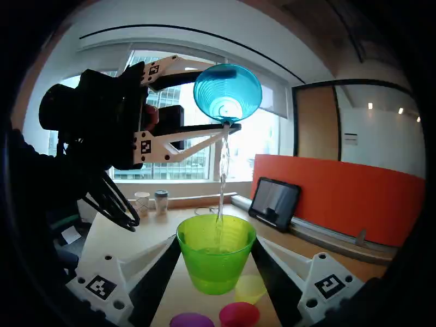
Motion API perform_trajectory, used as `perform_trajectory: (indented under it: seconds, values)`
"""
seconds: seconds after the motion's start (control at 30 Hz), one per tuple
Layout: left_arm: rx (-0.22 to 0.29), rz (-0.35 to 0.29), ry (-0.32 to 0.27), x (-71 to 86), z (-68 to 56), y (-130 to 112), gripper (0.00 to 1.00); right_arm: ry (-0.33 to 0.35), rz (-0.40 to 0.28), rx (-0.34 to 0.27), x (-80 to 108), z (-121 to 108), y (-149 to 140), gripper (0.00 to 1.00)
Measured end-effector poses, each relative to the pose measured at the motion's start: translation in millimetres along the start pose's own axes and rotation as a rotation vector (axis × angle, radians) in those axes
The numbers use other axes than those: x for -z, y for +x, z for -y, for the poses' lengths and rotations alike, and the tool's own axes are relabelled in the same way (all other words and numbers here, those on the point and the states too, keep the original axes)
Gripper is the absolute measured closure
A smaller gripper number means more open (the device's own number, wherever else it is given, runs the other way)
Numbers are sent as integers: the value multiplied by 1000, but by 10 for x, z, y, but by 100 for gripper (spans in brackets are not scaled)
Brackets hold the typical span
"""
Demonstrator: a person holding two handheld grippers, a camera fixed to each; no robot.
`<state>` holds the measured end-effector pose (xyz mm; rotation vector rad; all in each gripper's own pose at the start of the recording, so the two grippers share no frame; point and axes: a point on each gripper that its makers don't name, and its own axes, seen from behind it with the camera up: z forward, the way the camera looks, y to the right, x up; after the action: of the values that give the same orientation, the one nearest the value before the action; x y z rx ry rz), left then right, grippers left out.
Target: Pour water
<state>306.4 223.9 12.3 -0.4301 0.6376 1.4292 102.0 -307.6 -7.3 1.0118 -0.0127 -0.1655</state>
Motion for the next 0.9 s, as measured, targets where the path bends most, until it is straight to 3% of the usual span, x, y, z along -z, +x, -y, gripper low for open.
perform_trajectory:
  seconds: [0.7, 0.9]
  values:
    - [-181, -26, 26, 14, 14, 133, 15, -3, -7, 2, 16, -18, 13, 10]
    - [-199, -27, 29, 10, 7, 143, 15, -4, -9, 2, 12, -14, 24, 10]
